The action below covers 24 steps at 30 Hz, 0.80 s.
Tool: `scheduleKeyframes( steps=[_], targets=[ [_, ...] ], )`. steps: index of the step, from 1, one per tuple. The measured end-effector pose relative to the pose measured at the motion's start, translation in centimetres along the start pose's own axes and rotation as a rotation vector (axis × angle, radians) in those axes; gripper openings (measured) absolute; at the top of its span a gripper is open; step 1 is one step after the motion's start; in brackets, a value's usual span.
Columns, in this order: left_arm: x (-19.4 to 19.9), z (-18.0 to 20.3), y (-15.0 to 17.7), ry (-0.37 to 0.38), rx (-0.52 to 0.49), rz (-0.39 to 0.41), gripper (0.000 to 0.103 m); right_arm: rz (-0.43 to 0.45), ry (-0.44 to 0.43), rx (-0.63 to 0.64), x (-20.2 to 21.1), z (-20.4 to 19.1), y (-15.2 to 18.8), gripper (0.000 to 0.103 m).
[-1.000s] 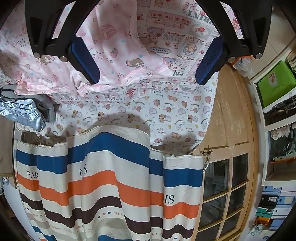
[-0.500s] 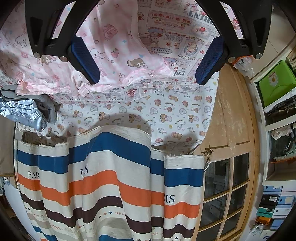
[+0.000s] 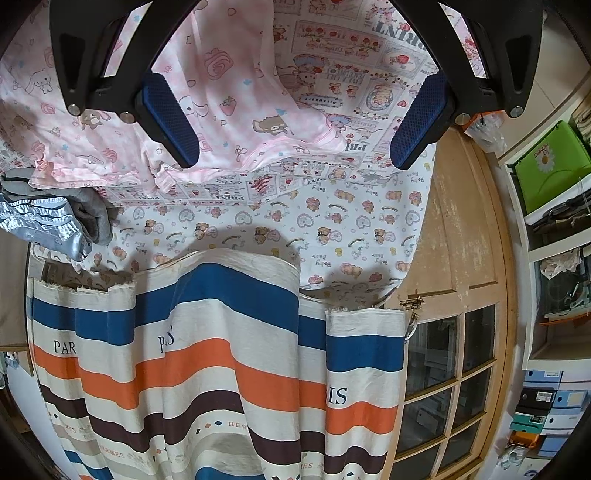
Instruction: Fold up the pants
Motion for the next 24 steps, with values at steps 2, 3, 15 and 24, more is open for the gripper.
scheduleKeyframes(
  steps=[2,3,15,24],
  targets=[
    [0.0,0.0,0.0,0.0,0.001,0.001,0.103,0.0,0.0,0.0,0.0,0.0,0.0,0.103],
    [0.0,0.0,0.0,-0.001,0.001,0.001,0.103,0.0,0.0,0.0,0.0,0.0,0.0,0.103],
    [0.0,-0.9,0.0,-0.022,0.011,0.002,0.103,-0.001,-0.002,-0.002,-0.1,0.0,0.0,0.103],
    [-0.1,-1.0,0.0,-0.019,0.004,0.002,0.103,0.0,0.003,-0.002,-0.1,0.0,0.1,0.103]
  ],
)
Point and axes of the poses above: each gripper's, at about its wrist camera, not at the fingertips, and x roughly against the way its jaws point, z to its right, y to its underside, the point moved 10 cm from there along -x, roughly the way its jaws point, and after that the axes turned 11 degrees about -y, right-handed, at the moved point
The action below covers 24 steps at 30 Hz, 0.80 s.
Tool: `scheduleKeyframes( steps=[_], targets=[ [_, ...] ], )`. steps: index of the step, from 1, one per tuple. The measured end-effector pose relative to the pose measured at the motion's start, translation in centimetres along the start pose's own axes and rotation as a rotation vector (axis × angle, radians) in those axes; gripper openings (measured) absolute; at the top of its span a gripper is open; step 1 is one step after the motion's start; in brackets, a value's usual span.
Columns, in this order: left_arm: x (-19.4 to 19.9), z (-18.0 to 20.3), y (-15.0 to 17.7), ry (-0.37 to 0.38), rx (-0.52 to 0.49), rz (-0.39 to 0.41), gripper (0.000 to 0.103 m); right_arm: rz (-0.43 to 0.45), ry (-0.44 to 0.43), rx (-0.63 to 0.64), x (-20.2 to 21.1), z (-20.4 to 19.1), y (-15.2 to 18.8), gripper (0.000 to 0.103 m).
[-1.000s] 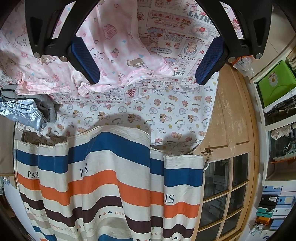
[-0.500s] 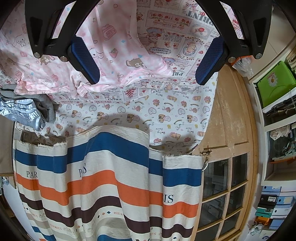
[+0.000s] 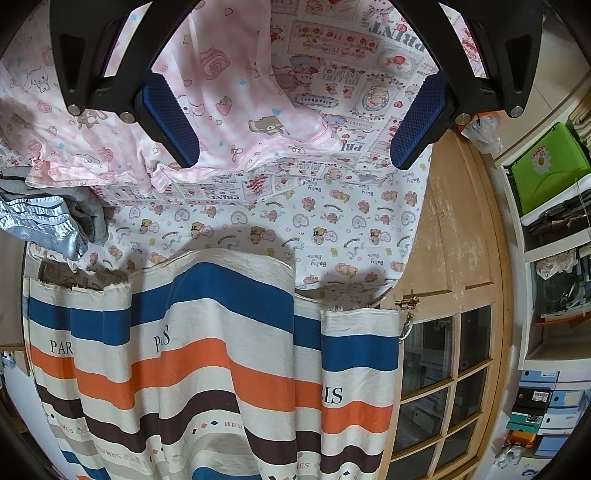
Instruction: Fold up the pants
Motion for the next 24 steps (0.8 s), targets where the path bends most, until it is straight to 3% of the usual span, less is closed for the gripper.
scheduleKeyframes(
  steps=[24],
  targets=[
    [-0.01,0.03,-0.01,-0.006,-0.003,-0.001,0.103,0.001,0.004,-0.002,0.05,0.08,-0.02,0.103]
  ],
)
Point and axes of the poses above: each gripper's, at about its wrist camera, not at the fingertips, and x roughly against the way its jaws point, z to its right, y to its underside, the point moved 10 cm from there along -x, roughly the way its jaws point, and after that the axes turned 11 degrees about -y, right-handed, at the moved point
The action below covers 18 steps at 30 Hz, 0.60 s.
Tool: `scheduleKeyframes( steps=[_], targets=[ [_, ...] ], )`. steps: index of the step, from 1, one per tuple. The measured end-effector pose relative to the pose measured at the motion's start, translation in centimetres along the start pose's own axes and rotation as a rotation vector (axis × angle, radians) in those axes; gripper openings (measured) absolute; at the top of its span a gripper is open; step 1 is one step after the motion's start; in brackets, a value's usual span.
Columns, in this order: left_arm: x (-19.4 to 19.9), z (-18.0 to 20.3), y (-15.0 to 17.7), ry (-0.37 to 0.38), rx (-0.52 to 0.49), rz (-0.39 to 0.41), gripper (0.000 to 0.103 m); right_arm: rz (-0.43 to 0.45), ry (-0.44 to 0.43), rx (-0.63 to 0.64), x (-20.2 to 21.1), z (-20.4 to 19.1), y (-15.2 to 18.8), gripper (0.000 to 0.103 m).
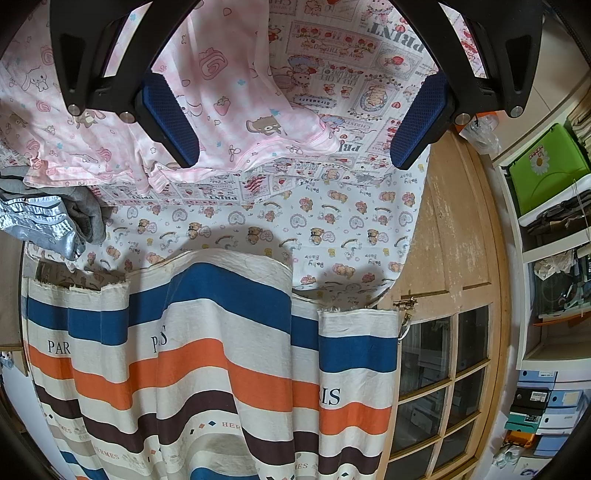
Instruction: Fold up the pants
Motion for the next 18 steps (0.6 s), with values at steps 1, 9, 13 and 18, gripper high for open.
scheduleKeyframes(
  steps=[1,9,13,18],
  targets=[
    [-0.01,-0.02,0.01,0.0,0.0,0.0,0.103,0.0,0.0,0.0,-0.04,-0.02,0.0,0.103],
    [-0.01,-0.04,0.01,0.003,-0.001,0.0,0.103,-0.001,-0.006,0.002,-0.05,-0.07,0.01,0.103],
    [0.08,-0.04,0.04,-0.004,0.0,0.0,0.103,-0.002,-0.011,0.004,-0.08,-0.21,0.05,0.103],
    [0.45,0.07,-0.19,-0.005,0.007,0.012,0.103,0.022,0.034,-0.004,0.35,0.18,-0.24,0.103]
  ],
)
Point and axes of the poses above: each gripper's, at about its wrist camera, not at the fingertips, and x roughly against the way its jaws point, z to its right, y to its underside, the point moved 10 cm from there along -x, roughly the way its jaws point, and after that the axes turned 11 degrees about -y, right-handed, at the moved point
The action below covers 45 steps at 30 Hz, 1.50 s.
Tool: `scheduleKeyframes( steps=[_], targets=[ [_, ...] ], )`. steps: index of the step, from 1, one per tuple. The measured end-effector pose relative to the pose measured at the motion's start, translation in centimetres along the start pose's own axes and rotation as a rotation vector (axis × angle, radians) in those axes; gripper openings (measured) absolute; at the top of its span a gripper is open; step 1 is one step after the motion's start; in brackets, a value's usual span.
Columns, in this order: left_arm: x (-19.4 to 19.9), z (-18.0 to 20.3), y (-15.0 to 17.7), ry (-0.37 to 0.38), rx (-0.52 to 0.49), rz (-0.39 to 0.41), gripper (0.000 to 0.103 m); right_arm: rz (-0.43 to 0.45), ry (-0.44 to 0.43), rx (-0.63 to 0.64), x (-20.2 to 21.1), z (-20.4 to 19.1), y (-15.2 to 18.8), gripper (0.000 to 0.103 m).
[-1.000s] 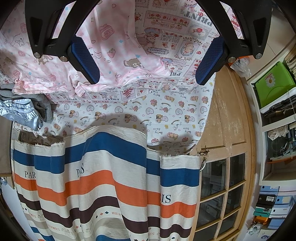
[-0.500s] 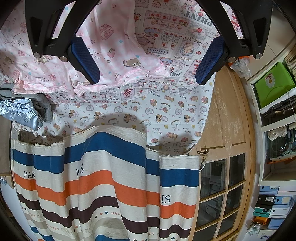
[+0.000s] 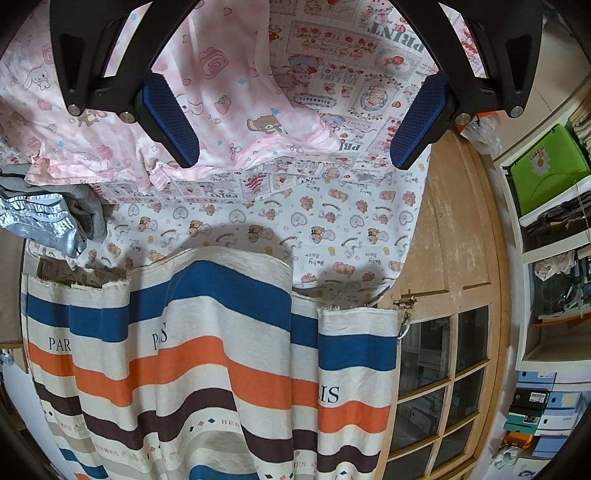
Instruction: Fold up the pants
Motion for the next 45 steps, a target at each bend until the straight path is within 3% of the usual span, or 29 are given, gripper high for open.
scheduleKeyframes(
  steps=[3,5,8,11,17,20,24,29,33,34,36,40,42,45],
  targets=[
    [0.6,-1.4,0.4,-0.071,0.061,-0.038,0.103,0.015,0.068,-0.002,1.0,0.1,-0.6,0.103],
    [1.5,-1.9,0.6,-0.032,0.106,-0.061,0.103,0.034,0.057,-0.008,2.1,-0.8,-1.4,0.103],
    [3.7,-3.2,0.1,-0.055,0.129,-0.028,0.103,0.09,0.047,-0.015,4.4,-2.6,-2.7,0.103],
    [5.8,-4.0,-0.3,-0.032,0.106,-0.013,0.103,0.117,0.061,0.004,6.4,-4.7,-3.3,0.103],
    [9.3,-6.5,-0.9,-0.044,0.136,0.055,0.103,0.129,-0.034,0.095,8.4,-11.0,-3.8,0.103],
    [10.7,-7.8,-0.7,-0.071,0.148,0.092,0.103,0.129,-0.095,0.077,8.5,-14.5,-2.6,0.103],
    [11.3,-9.1,0.6,-0.098,0.134,0.105,0.103,0.095,-0.115,0.092,7.7,-19.0,0.7,0.103],
    [12.0,-10.8,2.8,-0.143,0.104,0.128,0.103,0.057,-0.236,0.138,7.9,-25.4,4.3,0.103],
    [12.2,-12.1,4.0,-0.174,0.089,0.128,0.103,0.049,-0.34,0.095,8.8,-29.3,6.7,0.102],
    [12.3,-12.5,4.2,-0.182,0.088,0.125,0.103,0.036,-0.367,0.086,8.9,-30.0,7.3,0.101],
    [12.5,-13.1,4.5,-0.192,0.089,0.13,0.103,0.017,-0.405,0.09,9.2,-31.2,8.5,0.083],
    [12.8,-13.8,5.1,-0.196,0.089,0.113,0.103,-0.07,-0.425,0.124,8.9,-33.2,11.0,0.064],
    [12.6,-13.7,5.4,-0.185,0.091,0.099,0.103,-0.098,-0.434,0.125,8.7,-33.6,11.9,0.049],
    [12.2,-13.5,5.9,-0.197,0.085,0.087,0.103,-0.117,-0.419,0.153,8.8,-34.2,12.7,0.048]
  ],
)
Point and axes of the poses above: each gripper's, at about its wrist camera, not at the fingertips, and x roughly against the way its jaws point, z to its right, y to its underside, the point moved 10 cm from there along -x, roughly the way its jaws point, and after that the axes turned 11 degrees about -y, right-handed, at the moved point
